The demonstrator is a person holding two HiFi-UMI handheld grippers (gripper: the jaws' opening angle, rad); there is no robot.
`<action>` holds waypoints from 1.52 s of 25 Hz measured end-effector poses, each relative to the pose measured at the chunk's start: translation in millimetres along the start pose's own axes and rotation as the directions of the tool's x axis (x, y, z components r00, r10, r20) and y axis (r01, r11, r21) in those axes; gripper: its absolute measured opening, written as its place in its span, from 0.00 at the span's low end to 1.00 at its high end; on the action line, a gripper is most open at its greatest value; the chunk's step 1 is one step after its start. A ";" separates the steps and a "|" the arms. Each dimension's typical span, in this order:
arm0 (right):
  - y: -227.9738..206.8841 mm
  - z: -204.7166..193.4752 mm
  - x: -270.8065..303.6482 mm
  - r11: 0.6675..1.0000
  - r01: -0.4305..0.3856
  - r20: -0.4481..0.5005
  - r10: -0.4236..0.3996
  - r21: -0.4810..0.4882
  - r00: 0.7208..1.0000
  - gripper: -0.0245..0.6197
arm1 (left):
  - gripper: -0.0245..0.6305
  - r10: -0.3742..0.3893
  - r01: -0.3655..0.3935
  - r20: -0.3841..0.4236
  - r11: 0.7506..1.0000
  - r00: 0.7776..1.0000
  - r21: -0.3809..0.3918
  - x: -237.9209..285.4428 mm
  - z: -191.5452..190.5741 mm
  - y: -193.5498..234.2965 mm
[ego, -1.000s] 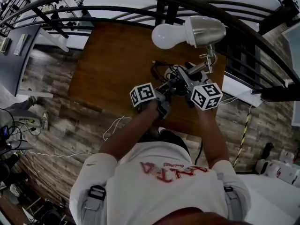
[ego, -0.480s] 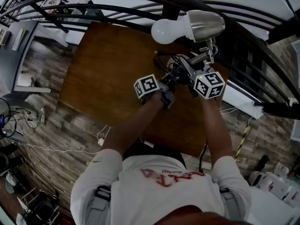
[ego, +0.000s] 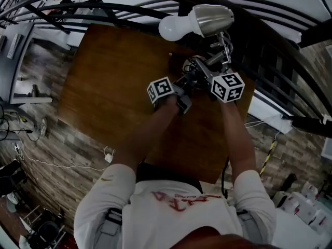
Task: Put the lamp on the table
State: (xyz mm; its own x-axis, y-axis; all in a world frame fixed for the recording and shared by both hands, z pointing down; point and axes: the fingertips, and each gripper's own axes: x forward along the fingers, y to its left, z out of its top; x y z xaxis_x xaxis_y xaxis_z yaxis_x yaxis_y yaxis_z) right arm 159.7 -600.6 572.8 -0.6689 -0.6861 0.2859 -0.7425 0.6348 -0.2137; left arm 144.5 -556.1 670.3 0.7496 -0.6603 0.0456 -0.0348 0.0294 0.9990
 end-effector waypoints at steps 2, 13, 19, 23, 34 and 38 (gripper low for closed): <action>-9.5 -4.5 1.8 1.000 0.006 -0.006 -0.006 0.006 1.000 0.29 | 0.26 0.005 -0.005 -0.006 1.000 1.000 -0.012 7.7 -0.6 6.2; -32.7 -10.0 7.7 0.998 0.011 0.005 -0.011 0.056 1.000 0.29 | 0.26 0.051 -0.051 -0.008 0.999 0.999 -0.005 24.4 4.9 15.6; -25.7 -10.2 12.6 0.999 0.018 -0.006 -0.017 0.040 1.000 0.29 | 0.26 0.080 -0.080 0.010 0.996 0.997 -0.029 19.4 8.0 17.5; -27.2 -15.1 15.4 0.999 0.034 -0.018 -0.034 0.028 0.999 0.29 | 0.31 0.092 -0.092 0.010 0.994 0.996 -0.052 20.8 5.3 21.6; -24.5 -25.7 8.9 0.999 0.030 -0.060 -0.031 -0.021 0.998 0.30 | 0.37 0.161 -0.153 -0.087 0.984 0.983 0.091 -44.2 -18.4 14.1; -13.7 -30.5 19.5 0.996 0.018 -0.096 -0.027 -0.089 0.995 0.30 | 0.37 0.167 -0.144 -0.085 0.963 0.982 0.228 -75.0 -8.6 -0.5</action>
State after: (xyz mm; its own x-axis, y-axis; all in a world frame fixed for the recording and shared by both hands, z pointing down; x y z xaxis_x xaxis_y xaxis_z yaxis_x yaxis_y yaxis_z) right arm 157.9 -611.8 609.7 -0.6425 -0.6655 0.3798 -0.7484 0.6514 -0.1247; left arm 94.0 -500.1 666.3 0.7864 -0.5801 0.2120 -0.2927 -0.0477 0.9550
